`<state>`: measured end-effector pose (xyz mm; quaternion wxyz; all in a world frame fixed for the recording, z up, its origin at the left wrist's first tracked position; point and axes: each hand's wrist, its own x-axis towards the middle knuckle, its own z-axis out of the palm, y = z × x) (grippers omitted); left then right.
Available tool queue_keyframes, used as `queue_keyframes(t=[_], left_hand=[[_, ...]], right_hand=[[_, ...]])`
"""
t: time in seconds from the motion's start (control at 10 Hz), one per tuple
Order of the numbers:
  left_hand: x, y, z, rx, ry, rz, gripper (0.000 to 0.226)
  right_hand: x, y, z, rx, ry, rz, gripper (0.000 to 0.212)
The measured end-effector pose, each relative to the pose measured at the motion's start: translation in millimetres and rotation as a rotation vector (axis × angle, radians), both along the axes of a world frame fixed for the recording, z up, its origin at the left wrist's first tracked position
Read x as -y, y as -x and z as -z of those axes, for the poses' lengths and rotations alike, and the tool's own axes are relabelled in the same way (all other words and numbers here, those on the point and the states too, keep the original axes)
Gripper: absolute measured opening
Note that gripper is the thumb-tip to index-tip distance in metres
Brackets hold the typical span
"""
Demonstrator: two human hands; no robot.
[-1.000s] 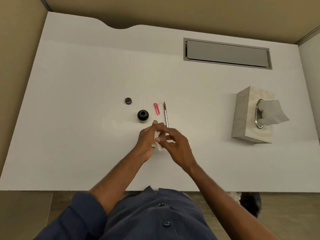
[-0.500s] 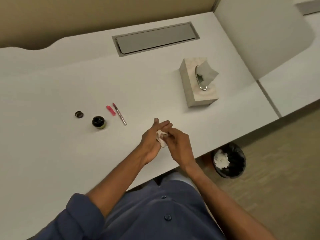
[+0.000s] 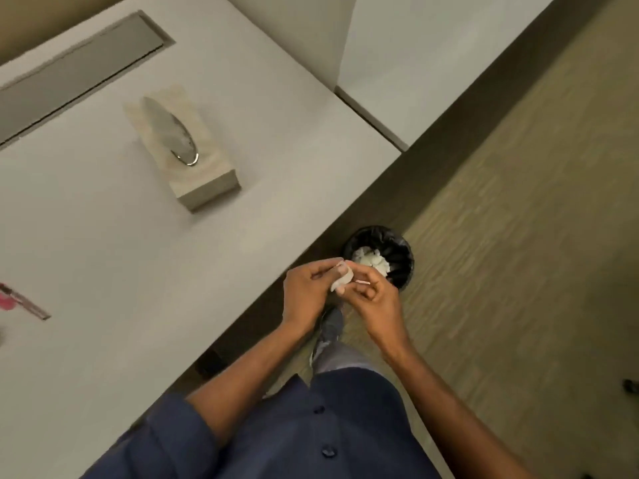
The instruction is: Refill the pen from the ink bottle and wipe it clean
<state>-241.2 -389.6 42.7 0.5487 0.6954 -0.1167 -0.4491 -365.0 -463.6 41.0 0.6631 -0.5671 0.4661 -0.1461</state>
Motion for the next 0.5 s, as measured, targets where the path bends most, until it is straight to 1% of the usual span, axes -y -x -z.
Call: queue_keyframes(t=[0.1,0.2,0.3,0.4,0.5], left_hand=[[60.3,46.0,8.4,-0.079,-0.073,0.060,0.020],[109.9,72.3,16.0,0.015,-0.159,0.205,0.034],[148.2,85.1,26.7,0.130,-0.187,0.368,0.036],[175.3,86.7,42.7,0.364,-0.221,0.621,0.042],[188.8,81.3,64.1,0.624,-0.328,0.966,0.065]], right_hand=[[52.1,44.8,6.5,-0.122,0.128,0.016,0.032],[96.7,73.5,23.0,-0.224,0.204,0.005,0.029],[134.6,87.6,48.1,-0.336,0.237,0.056,0.032],[163.9,92.1,75.9,-0.413,0.195,0.158,0.036],[187.3,89.9,101.4,-0.470,0.100,0.209,0.043]])
